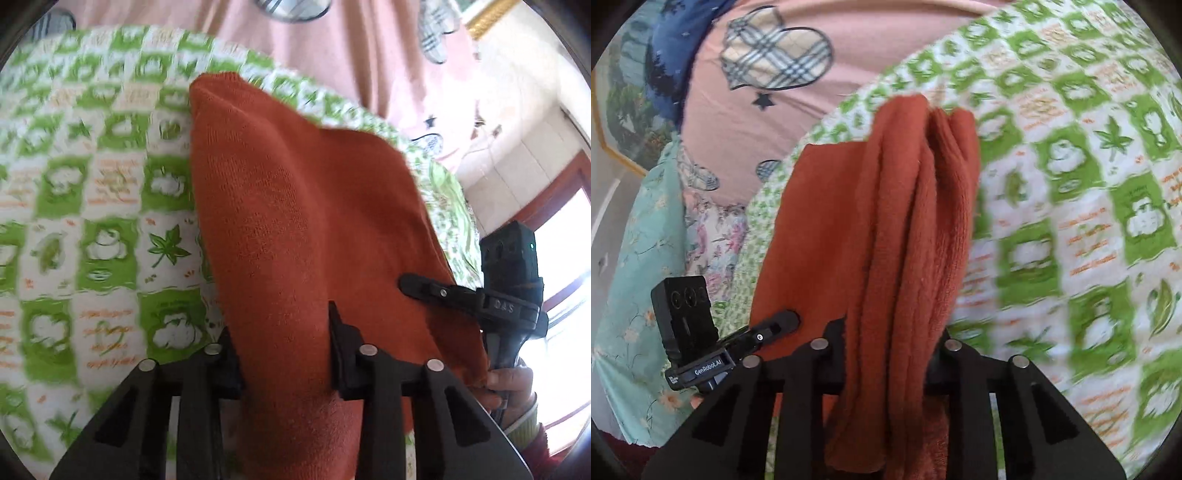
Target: Fold small clothes
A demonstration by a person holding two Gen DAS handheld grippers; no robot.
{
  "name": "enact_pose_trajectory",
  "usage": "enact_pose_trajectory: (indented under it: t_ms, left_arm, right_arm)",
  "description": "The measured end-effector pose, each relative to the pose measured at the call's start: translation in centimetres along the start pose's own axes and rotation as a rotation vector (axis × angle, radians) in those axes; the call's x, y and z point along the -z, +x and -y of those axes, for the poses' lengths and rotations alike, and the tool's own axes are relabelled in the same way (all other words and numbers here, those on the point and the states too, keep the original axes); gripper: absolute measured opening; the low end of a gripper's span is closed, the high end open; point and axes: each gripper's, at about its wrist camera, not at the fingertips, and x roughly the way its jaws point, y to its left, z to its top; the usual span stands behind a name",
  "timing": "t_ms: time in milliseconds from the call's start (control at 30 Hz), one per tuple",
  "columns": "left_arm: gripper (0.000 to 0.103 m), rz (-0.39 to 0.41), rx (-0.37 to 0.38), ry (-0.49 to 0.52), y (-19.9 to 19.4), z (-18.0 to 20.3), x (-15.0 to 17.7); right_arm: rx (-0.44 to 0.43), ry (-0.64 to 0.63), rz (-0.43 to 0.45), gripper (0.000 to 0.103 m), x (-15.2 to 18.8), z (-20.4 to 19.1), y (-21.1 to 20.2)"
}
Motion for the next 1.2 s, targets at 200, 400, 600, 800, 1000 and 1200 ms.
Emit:
enact_pose_trajectory:
  t_ms: [200,400,600,800,1000,1200]
  left_arm:
    - [0.031,0.106,-0.041,0.029,-8.7,-0.4,3.2]
    - [0.031,0.146,-0.131,-0.005,-16.9,-4.3,7.8]
    - [0.039,0.085,-0.181,-0.111,-18.2,-9.4,12.2]
    - [0.065,0.138,-0.234,-0.134,-19.7,-9.9,13.5]
    - [0.065,0.2,-0.301,-0.176,-21.8,-10.9,13.8]
    - [0.064,0.181,-0.33,-0.154,-21.2,-10.5,13.6]
  right_arm:
    - [-0.093,-0.118,-0.065,0.026,3.7,-6.9,3.3]
    - [-0.173,-0.123,-0.153,0.026,7.3,-10.3,8.5]
    - [-0.048,-0.106,-0.171,0.044,9.0,-9.8,9.5]
    - [0.124,-0.19,-0.023,0.053,7.9,-11.2,4.7]
    - [0.127,-0.245,-0.011,0.048,5.7,-13.5,6.5]
    - [0.114,-0.262,-0.041,0.011,5.9,-15.2,8.7]
